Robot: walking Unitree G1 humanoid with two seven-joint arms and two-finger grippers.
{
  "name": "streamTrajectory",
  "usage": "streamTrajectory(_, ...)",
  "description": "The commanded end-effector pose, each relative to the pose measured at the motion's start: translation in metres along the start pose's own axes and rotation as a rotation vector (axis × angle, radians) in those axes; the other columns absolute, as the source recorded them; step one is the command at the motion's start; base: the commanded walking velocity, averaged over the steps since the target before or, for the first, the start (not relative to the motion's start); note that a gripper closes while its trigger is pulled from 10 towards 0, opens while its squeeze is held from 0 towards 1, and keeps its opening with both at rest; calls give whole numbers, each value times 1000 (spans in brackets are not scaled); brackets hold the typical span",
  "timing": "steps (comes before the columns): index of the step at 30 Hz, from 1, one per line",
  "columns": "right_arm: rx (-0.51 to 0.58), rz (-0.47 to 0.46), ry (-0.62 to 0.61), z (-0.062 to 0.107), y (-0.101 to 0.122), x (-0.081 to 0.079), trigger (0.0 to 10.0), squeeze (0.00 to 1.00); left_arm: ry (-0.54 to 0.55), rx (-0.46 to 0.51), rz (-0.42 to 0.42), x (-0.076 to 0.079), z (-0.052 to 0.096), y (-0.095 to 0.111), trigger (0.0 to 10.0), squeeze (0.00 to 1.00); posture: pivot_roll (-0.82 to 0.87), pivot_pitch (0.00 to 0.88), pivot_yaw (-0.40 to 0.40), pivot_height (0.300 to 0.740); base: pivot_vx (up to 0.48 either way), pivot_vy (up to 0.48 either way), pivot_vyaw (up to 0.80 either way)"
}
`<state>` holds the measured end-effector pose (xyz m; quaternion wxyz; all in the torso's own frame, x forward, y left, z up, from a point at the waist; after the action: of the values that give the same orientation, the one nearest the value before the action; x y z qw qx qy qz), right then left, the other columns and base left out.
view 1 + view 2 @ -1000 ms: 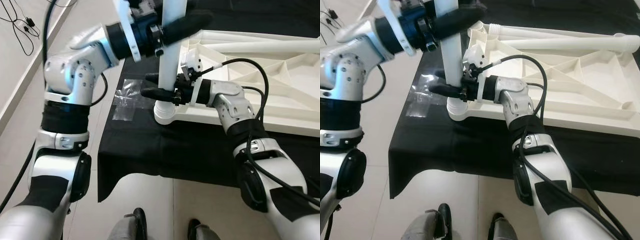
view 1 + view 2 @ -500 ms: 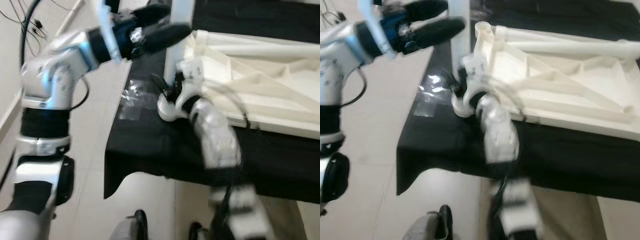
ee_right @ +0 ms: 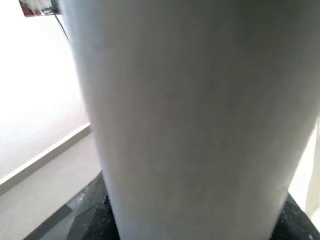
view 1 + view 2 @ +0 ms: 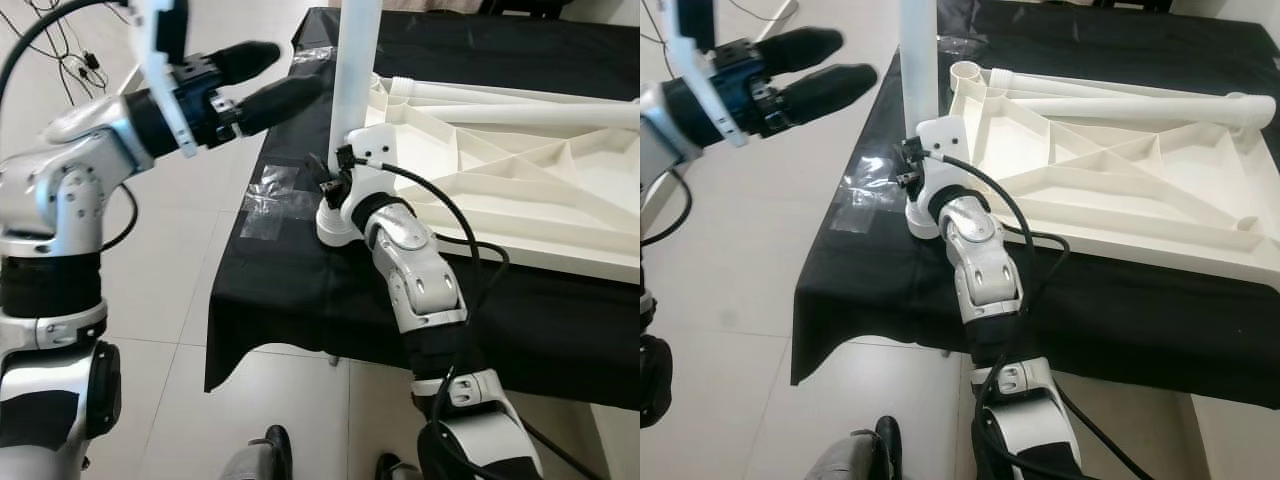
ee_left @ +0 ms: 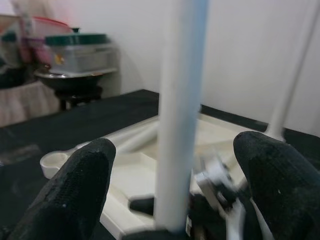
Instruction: Building children table
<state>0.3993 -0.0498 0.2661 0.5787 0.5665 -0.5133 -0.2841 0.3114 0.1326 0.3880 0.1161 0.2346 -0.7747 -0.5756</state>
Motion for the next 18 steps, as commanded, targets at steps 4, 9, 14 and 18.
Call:
streamTrajectory(4, -133, -96, 55, 11, -31, -3, 10000, 1000, 21, -12, 4, 12, 22, 2, 10000, 0, 116, 261, 3, 740, 0, 0, 0)
streamTrajectory(9, 78, -146, 337, 8, 4, -9, 10000, 1000, 23, -46, 17, 31, 41, -6, 10000, 0, 133, 254, 3, 740, 0, 0, 0)
streamTrajectory(14, 176, -80, 522, 12, 18, -6, 10000, 0, 68, -96, 53, 41, 51, -34, 10000, 0, 146, 249, -1, 740, 0, 0, 0)
streamTrajectory(18, 202, 4, 658, 13, 22, -7, 10000, 0, 132, -159, 128, 55, 57, -79, 10000, 0, 151, 245, -6, 740, 0, 0, 0)
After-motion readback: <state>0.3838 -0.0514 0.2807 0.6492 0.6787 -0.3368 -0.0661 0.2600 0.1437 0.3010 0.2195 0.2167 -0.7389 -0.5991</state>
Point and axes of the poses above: a point about 5 cm out from each wrist's last joint towards the gripper, its own z axis pointing back from the gripper into the wrist, its own y axis along the axis of the wrist's last joint, x = y × z, the point moved 4 cm from there along -z, pointing out of the wrist towards the gripper, and after that the axes turned 11 degrees about z, right-handed, at the moved point
